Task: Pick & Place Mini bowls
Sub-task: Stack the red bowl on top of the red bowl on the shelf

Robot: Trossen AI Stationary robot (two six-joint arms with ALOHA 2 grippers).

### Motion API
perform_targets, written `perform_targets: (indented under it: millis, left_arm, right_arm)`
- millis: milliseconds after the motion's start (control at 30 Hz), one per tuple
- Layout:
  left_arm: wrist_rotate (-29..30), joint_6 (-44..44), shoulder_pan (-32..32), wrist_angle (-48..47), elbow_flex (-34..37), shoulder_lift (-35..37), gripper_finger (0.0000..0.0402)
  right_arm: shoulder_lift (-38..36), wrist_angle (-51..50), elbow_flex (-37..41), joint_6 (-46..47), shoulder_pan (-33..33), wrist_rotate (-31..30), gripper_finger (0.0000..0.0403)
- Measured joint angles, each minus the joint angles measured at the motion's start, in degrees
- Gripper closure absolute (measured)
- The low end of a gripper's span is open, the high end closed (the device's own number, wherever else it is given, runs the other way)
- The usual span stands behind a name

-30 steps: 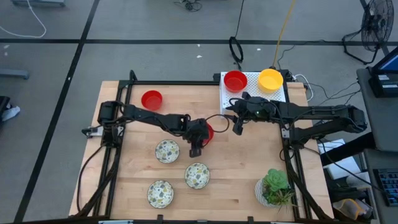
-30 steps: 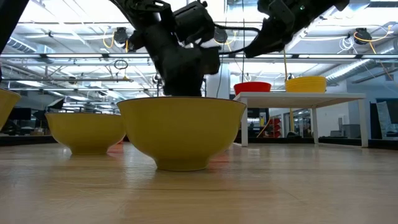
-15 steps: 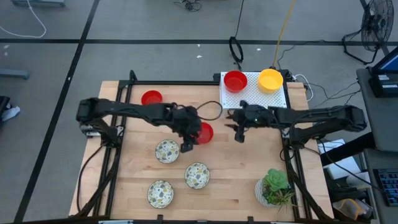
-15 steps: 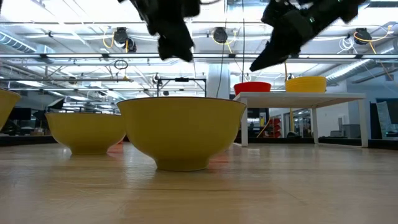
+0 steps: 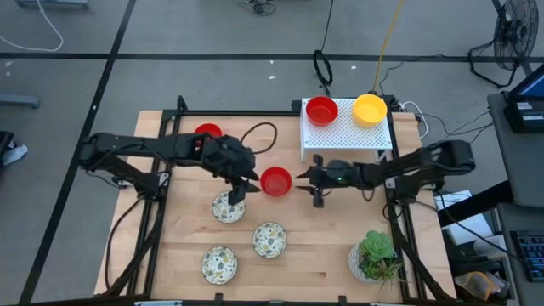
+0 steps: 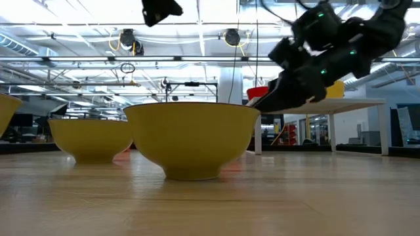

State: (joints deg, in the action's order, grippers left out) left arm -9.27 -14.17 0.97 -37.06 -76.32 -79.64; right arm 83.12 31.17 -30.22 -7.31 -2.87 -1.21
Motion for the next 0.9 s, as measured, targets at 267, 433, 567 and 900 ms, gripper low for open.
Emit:
perform_targets:
  millis: [267,433,567,900]
  left_arm:
    - [2.3,0.0,0.5,0.2,-0.1,0.1,0.0220]
    - [3.4,0.3,0.3,-0.1,-0.1,0.1,0.0220]
    - [3.9,0.3,0.3,-0.4,-0.1,0.1,0.0220]
    - [3.9,0.4,0.3,-1.0,-0.1,0.1,0.0220]
  right_arm:
    - [9.2,-11.3,-10.3,-9.2,0.8,2.8,0.0261]
    - [13.6,-15.8,-15.5,-14.7,2.2,3.0,0.0261]
    - [17.0,-17.1,-18.6,-16.0,2.7,2.9,0.0261]
    - [19.8,-17.8,-20.1,-15.8,3.1,2.4,0.0326]
